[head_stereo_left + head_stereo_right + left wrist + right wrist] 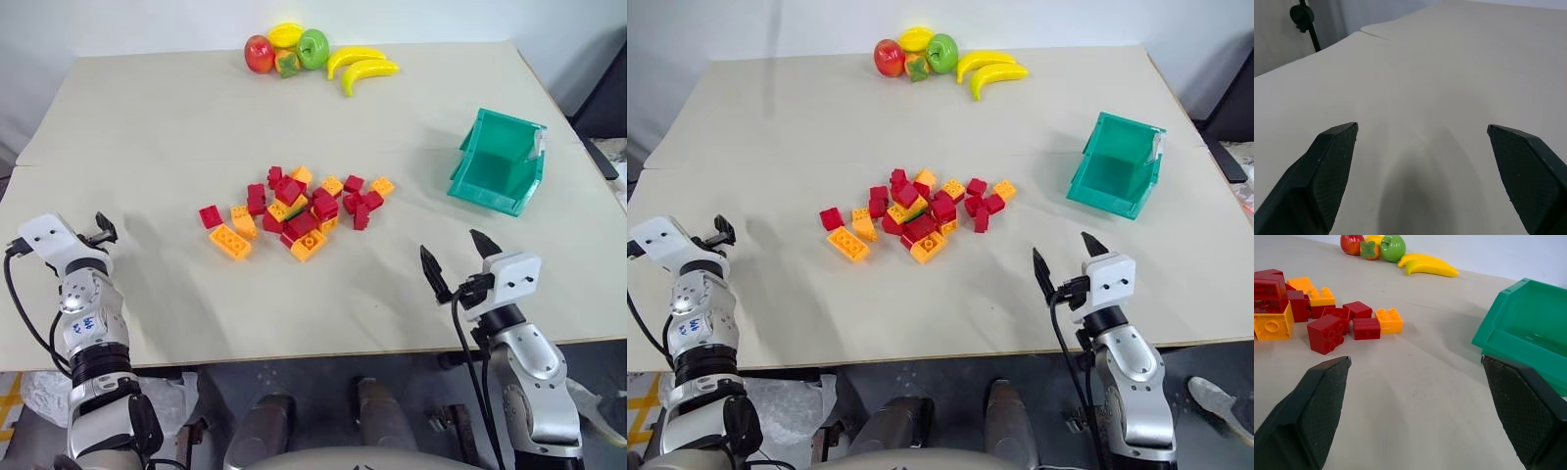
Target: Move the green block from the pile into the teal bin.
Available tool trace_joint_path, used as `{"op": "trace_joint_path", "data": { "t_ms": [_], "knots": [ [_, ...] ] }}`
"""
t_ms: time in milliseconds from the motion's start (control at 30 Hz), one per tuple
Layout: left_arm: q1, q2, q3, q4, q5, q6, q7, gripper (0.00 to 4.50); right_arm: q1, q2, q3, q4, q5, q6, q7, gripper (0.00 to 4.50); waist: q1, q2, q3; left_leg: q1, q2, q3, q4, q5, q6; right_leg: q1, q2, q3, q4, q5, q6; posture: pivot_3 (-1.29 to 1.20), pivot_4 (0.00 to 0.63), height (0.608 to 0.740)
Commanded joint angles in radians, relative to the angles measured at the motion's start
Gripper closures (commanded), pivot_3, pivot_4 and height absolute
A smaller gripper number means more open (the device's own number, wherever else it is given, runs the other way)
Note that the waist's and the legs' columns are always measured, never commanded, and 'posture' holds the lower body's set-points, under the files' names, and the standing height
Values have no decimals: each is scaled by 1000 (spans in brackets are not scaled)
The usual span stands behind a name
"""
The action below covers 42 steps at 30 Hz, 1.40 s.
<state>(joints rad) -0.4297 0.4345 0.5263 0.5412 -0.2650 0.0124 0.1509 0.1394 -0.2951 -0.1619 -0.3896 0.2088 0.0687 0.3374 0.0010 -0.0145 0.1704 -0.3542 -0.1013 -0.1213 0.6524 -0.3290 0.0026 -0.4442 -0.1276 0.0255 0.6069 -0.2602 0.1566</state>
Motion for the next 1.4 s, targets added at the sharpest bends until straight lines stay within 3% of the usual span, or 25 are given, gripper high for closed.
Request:
{"op": "trace_joint_path", "data": {
  "t_ms": [33,167,300,500,667,767,867,1000,1133,1400],
  "knots": [
    [-7,26,-16,-21,19,-19,-25,0,-8,-13,-4,-44,13,1,10,25,0,0,0,0,0,0,0,0,0,0,0,0,0,0,0,0,150,740],
    [-32,29,-12,-15,-52,-15,-151,0,-26,-35,-3,-74,31,63,17,25,0,0,0,0,0,0,0,0,0,0,0,0,0,0,0,0,150,740],
    [-46,104,-77,-21,-56,53,-347,0,-86,-90,6,-127,38,211,17,25,-3,0,0,0,0,0,1,0,0,0,0,0,1,0,0,0,150,740],
    [5,194,-197,-88,-86,-30,-803,0,-245,-176,67,-199,102,456,68,25,-4,0,0,0,0,1,1,0,0,0,0,0,0,0,0,0,150,740],
    [13,228,-227,-76,-173,-69,-1156,0,-408,-217,173,-238,167,635,127,25,-4,1,1,-1,2,1,0,0,1,0,0,0,-1,0,-1,0,150,740],
    [-4,231,-223,-49,-252,-49,-1369,0,-505,-242,259,-247,168,714,158,625,-4,1,1,-2,2,0,1,-1,1,0,0,-2,-2,-1,-1,0,150,740],
    [-32,239,-221,-17,-302,-47,-1556,0,-632,-193,327,-219,189,840,134,1610,-7,1,1,-3,2,0,2,-1,1,-1,0,-3,-2,0,-1,0,150,740],
    [-59,251,-227,44,-277,-120,-1678,0,-809,-29,418,-92,196,954,95,2993,-17,1,1,-2,4,-1,2,-1,0,-1,1,-4,0,0,-2,0,150,740],
    [-63,253,-233,64,-267,-147,-1718,0,-884,108,475,16,178,978,69,4433,-29,1,1,-3,4,-2,2,-1,0,-1,1,-6,2,0,-3,0,150,740],
    [-65,245,-214,56,-271,-177,-1651,0,-1006,336,538,469,31,707,17,4471,-38,2,1,-4,4,-2,3,-2,1,-3,-2,-18,4,0,-5,0,150,740]
  ]
}}
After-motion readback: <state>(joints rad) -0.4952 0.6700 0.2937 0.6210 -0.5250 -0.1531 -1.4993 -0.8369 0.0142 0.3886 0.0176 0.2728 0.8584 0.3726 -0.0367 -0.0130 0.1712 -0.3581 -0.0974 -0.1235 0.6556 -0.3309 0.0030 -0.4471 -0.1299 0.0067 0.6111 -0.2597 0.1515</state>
